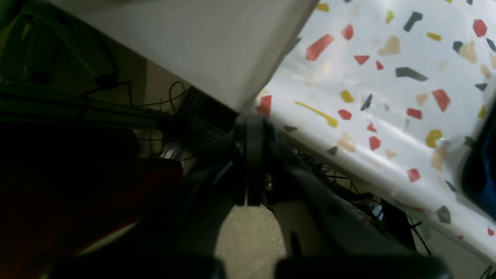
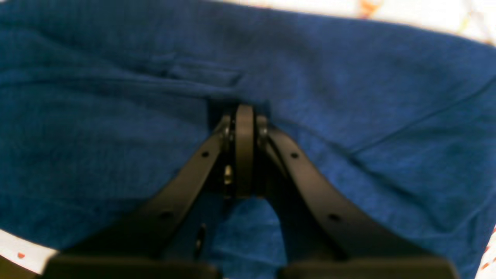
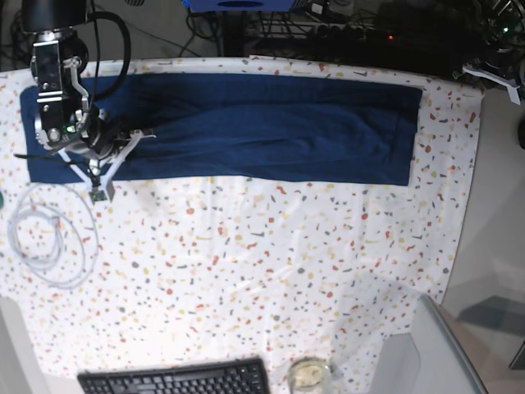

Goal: Layout the t-shirt on the table in an organized manner, then fold the t-shirt properly
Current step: 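Press and smooth the strip end with the right gripper, then grasp both ends of the navy strip with left and right grippers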

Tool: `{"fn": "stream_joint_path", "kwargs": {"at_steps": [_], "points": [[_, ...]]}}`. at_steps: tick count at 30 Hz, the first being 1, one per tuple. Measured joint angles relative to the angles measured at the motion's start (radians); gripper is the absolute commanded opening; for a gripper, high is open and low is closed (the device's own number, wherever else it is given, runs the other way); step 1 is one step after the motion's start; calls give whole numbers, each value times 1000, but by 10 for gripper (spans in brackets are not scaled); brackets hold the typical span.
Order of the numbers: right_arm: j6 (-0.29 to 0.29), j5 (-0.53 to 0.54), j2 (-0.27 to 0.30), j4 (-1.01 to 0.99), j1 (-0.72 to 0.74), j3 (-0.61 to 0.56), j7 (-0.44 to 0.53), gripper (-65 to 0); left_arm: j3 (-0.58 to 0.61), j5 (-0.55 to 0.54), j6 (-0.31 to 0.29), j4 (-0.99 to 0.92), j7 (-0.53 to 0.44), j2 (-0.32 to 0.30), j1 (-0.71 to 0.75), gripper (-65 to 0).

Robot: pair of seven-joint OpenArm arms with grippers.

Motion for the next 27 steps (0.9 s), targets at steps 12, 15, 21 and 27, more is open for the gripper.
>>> {"fn": "stream_joint_path", "kwargs": {"at_steps": [12,15,21,27], "points": [[1,6,-34,354,-136,-2,-1,-647,71,6,-245,163,16,79,5,-650],[1,3,-42,352,-142,-5,-9,-647,136,-117,-274,172,76,76,-1,-416],[1,5,-42,351,-146,-9,-8,-647,174,-373,-273,103,146,-7,0,-5],[1,6,-41,351,-158,-8,-8,-647,278,-429,-280,-54,157,-48,-41,-3]]}}
